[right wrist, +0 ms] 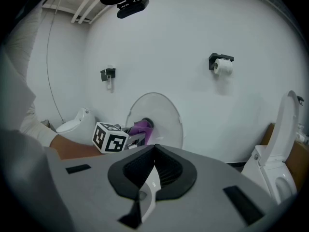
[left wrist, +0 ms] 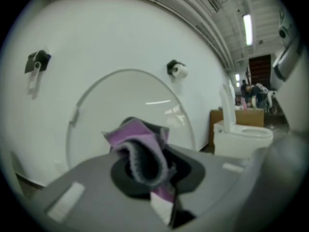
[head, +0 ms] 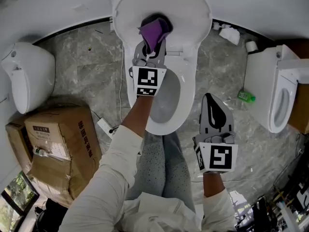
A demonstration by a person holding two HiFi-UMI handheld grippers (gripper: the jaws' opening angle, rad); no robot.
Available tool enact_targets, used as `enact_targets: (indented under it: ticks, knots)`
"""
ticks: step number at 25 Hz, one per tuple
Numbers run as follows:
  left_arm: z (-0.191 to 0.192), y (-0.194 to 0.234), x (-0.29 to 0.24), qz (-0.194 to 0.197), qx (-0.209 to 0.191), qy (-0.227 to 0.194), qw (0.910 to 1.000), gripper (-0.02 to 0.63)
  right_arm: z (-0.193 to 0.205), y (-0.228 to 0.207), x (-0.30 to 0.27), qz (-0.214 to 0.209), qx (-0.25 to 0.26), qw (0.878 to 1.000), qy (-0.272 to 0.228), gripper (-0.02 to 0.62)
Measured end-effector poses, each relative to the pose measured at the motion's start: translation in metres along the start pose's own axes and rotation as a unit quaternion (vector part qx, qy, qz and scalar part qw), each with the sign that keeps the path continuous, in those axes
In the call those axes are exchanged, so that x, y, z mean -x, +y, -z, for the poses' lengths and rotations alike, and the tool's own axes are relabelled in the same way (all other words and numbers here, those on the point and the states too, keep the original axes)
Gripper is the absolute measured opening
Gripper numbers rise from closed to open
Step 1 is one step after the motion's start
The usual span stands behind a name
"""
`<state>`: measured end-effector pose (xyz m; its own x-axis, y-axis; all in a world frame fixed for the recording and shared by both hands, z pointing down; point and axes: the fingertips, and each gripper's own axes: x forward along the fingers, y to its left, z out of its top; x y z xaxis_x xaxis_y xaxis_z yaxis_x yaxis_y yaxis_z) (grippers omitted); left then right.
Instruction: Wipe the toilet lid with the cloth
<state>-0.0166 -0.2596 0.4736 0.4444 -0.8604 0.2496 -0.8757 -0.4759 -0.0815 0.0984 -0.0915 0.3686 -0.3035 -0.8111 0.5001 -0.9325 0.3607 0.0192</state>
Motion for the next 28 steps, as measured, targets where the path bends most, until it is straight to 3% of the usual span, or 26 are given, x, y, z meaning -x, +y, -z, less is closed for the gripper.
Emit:
enact_targets:
  ticks: [17, 28]
  knots:
    - [-0.096, -0.019, 0.085, 0.009, -0.039, -0.060, 0.9974, 0.046, -0.009, 0.010, -0.006, -0.008, -0.002, 1.000, -0.002, 0.012]
    - [-0.128, -0.024, 0.126, 0.036, -0.045, -0.038, 0.9977, 0.046, -0.032, 0.013, -0.028, -0.020, -0.007, 1.000, -0.014, 0.012]
